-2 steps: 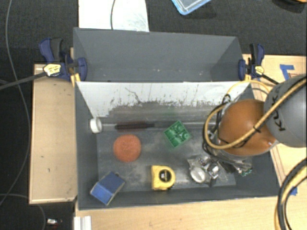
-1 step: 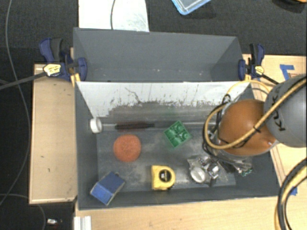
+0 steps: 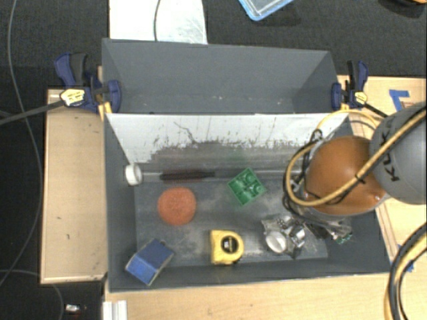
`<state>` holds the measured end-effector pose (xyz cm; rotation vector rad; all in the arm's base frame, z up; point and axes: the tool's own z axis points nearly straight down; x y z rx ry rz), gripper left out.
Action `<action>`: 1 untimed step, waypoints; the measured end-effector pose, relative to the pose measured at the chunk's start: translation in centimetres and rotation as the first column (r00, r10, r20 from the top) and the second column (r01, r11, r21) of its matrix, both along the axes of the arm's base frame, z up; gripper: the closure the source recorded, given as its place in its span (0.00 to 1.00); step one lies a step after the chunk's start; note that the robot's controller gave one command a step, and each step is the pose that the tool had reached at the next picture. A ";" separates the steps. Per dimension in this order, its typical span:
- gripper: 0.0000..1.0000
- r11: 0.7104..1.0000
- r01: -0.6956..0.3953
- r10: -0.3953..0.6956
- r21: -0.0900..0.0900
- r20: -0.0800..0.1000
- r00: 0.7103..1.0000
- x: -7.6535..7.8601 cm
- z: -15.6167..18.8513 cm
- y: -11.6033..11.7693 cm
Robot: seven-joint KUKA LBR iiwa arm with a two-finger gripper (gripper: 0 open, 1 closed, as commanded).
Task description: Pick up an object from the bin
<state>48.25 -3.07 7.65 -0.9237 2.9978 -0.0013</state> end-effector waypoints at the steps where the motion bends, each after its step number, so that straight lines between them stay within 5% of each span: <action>1: 1.00 1.000 0.003 -0.003 0.001 0.000 1.000 0.0 2.2 0.0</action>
Offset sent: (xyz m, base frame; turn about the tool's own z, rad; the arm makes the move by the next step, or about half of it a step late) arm -0.0006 0.0000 0.0744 0.0018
